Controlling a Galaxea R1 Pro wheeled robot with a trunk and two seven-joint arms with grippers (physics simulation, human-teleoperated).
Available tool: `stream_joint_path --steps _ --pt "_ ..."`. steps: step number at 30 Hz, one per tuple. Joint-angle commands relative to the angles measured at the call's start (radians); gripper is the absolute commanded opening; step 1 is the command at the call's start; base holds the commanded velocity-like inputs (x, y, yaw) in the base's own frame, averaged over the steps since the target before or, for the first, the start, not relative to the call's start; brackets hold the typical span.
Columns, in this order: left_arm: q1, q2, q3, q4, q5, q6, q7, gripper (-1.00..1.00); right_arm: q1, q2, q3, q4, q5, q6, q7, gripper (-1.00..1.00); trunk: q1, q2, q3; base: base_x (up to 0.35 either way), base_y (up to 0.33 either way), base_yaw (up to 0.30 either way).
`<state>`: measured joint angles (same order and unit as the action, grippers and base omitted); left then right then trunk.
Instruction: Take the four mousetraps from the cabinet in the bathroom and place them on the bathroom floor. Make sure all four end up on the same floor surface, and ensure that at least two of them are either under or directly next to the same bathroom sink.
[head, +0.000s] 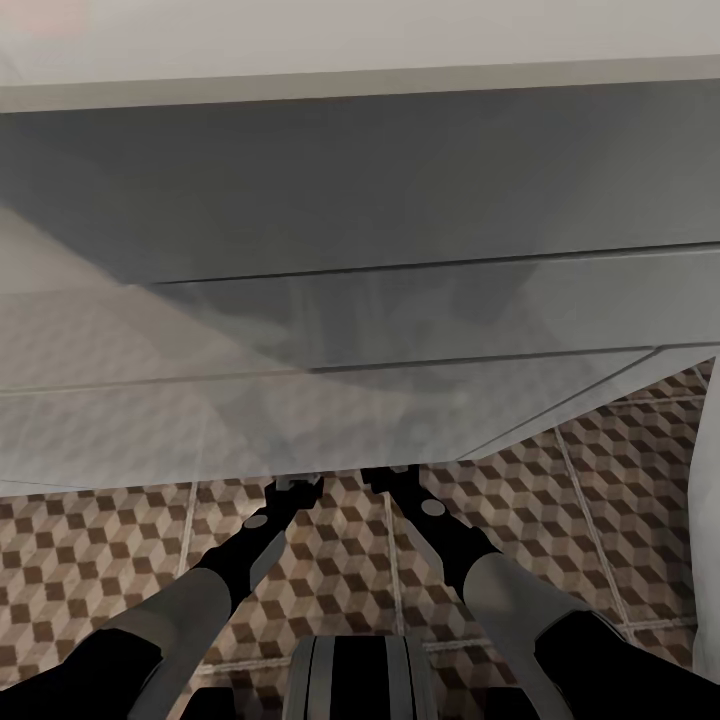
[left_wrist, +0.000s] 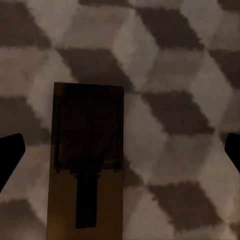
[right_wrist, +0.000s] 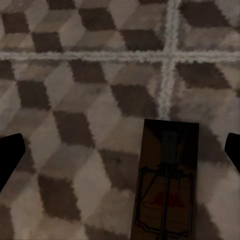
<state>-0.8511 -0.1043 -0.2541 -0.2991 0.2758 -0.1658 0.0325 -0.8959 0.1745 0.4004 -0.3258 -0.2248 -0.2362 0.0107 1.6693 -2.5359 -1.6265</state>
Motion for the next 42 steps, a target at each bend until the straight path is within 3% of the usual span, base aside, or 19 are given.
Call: stream_joint_path --steps 1,18,42 --pt "0.0 0.0 0.0 0.0 0.0 -0.001 0.0 1.0 0.0 0.0 0.0 0.0 0.0 0.0 0.0 1.0 0.0 0.0 0.0 0.0 0.0 0.0" --pt "0.007 -0.001 -0.003 -0.001 -0.009 -0.047 0.015 1.0 0.001 0.0 0.001 0.0 0.0 0.0 0.0 1.0 0.0 0.0 0.0 -0.022 0.0 0.0" --pt "0.008 0.003 -0.001 -0.002 -0.002 -0.049 0.017 1.0 0.002 0.0 0.001 -0.003 0.0 0.006 -0.001 1.0 0.0 0.0 0.0 -0.309 0.0 0.0"
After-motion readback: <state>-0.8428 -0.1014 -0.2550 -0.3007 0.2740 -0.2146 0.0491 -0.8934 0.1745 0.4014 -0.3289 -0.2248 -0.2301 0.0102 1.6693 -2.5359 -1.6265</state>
